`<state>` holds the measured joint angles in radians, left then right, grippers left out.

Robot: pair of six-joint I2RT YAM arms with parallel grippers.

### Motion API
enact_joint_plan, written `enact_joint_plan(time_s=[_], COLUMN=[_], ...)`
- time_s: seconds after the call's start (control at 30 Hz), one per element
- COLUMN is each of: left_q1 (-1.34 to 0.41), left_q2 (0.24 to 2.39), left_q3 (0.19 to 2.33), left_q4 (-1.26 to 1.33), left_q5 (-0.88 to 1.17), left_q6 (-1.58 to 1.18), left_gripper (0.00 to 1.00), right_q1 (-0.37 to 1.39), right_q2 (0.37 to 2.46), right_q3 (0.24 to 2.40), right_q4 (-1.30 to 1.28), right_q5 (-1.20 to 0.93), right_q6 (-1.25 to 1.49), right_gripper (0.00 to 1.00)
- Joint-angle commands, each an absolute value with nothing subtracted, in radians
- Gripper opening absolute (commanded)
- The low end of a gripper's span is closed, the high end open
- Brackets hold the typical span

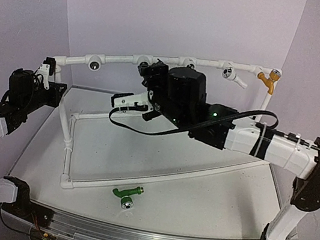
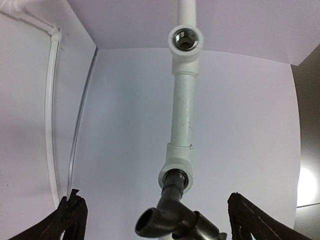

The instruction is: Install the water faucets

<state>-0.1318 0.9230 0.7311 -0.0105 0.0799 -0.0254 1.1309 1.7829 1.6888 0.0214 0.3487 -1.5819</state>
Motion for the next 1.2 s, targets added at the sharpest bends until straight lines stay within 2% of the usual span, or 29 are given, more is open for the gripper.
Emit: enact_joint_plan(time_s=[0.0,0.33,0.47,0.53,0.57,0.77,0.9,1.0,1.17], left_q1=[-0.132,-0.131,-0.131,-0.131,-0.132,-0.131,-0.132,-0.132,-0.132], left_q2=[0.928,0.925,0.926,0.925,0.924,0.923,0.922,0.922,0.927], left_q3=[0.758,0.759,0.758,0.759,0.759,0.759,0.758,0.758,0.758], left_q4=[-0.079,-0.078,-0.079,-0.078,-0.078,-0.078,-0.079,-0.079,-0.078], left_q5=[0.098,0.101,0.103,0.103,0.103,0.106,0.105,0.106,0.112], left_q6=[-0.1,-0.101,-0.101,-0.101,-0.101,-0.1,-0.101,-0.102,-0.104], left_gripper=[0.0,0.0,0.0,0.0,0.0,0.0,0.0,0.0,0.0], right_q1=[1.119,1.091,1.091,1.093,1.096,1.125,1.13,1.13,1.097], right_q2=[1.869,1.943,1.967,1.98,1.988,2.072,2.134,2.14,2.02], right_q3=[1.755,1.822,1.837,1.847,1.855,1.95,2.057,2.106,2.015], right_q4=[0.27,0.354,0.356,0.356,0.353,0.323,0.266,0.18,0.059], right_q5=[0.523,0.63,0.679,0.695,0.703,0.794,0.855,0.856,0.655], right_q6=[-1.889,-2.04,-2.015,-1.955,-1.906,-1.579,-1.237,-0.875,-0.285], right_gripper=[0.94,0.72,0.57,0.43,0.36,0.16,0.1,0.1,0.0])
